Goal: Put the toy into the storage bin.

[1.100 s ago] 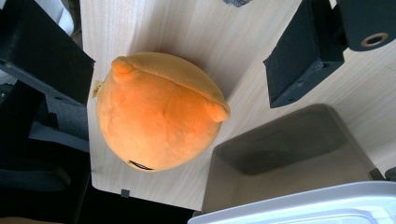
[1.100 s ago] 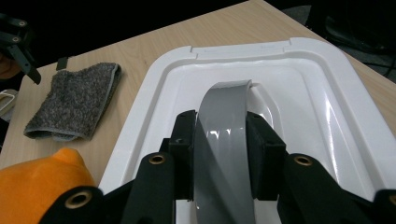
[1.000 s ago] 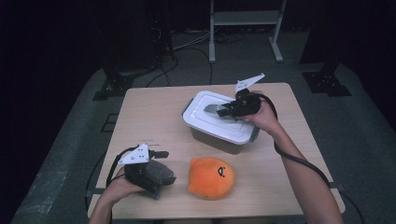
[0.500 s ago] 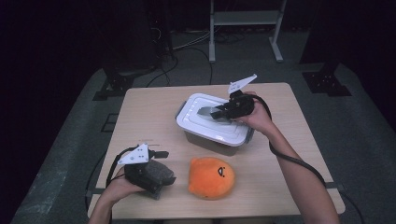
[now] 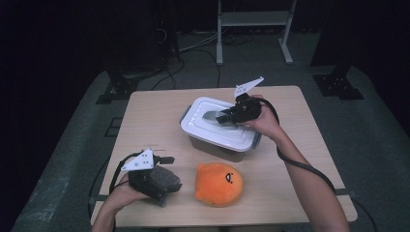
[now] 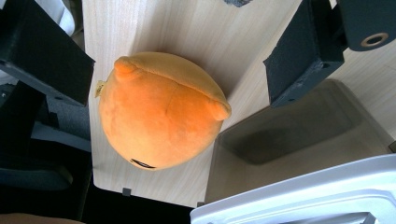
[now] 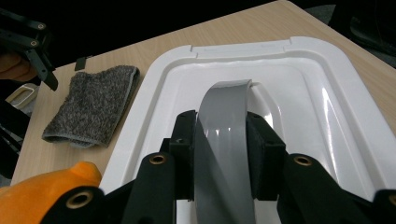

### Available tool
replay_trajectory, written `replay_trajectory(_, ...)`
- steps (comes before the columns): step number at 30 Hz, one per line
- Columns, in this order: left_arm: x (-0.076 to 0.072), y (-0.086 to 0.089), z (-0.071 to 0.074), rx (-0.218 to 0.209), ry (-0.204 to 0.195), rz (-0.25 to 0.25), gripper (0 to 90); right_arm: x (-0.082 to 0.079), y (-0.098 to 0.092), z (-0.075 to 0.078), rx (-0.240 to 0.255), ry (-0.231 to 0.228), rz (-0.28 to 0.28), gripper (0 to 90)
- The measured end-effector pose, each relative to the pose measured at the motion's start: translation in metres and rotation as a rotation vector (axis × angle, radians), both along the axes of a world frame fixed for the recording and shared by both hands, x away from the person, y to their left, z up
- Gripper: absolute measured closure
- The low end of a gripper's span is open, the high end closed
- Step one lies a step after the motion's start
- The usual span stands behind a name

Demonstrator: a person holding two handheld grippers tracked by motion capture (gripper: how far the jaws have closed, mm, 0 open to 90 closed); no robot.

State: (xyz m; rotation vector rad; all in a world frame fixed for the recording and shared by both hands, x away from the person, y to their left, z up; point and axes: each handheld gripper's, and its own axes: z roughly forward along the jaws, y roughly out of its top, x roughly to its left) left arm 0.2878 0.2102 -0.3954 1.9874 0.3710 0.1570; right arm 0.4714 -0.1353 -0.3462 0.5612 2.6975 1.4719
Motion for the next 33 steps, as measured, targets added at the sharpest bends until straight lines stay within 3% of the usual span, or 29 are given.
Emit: replay_trajectory(33, -0.0006, 0.0020, 0.0019, -0.010, -0.005, 0.004, 7.1, 0.0006, 0.0038, 0.0042, -0.006, 0.016, -0.021, 66.7)
